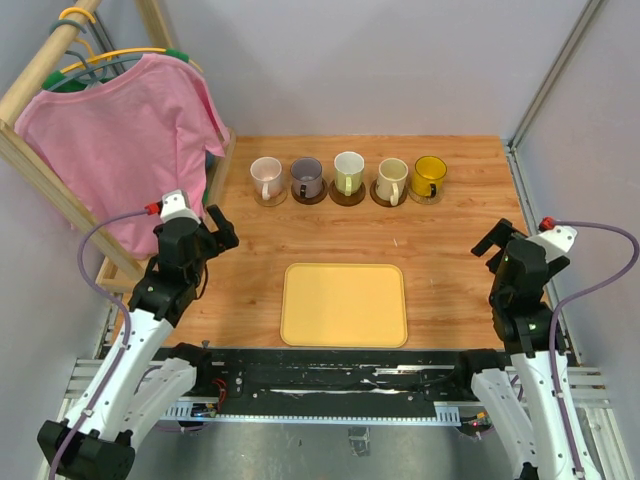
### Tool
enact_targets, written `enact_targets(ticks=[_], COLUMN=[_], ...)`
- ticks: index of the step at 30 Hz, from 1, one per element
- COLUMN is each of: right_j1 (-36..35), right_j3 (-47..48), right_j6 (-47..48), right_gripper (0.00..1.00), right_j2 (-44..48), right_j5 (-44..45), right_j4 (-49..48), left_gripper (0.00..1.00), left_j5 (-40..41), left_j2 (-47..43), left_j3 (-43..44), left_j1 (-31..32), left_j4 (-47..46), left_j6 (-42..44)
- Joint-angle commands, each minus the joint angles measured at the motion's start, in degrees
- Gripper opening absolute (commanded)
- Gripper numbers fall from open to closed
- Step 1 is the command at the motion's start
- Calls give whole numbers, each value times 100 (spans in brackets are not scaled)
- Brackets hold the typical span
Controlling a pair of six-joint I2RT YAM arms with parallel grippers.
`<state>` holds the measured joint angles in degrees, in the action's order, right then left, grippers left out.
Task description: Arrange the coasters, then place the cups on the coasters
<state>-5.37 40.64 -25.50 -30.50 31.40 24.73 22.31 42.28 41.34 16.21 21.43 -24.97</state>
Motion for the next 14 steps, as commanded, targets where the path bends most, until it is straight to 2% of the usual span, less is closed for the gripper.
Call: enact_targets(ticks=[1, 14], right_j1=[79, 80], right_j3=[32, -35], right_j6=[-48, -43], right_gripper=[98, 98], right_j2=[124, 104], right_j5=[73, 28], right_j4=[73, 70], left_gripper=[100, 97], left_j5=[145, 440], left_j2=[-234, -568], left_j3=[-173, -347], left_j1=[14, 14], left_j4=[37, 120], left_j6=[-94, -203])
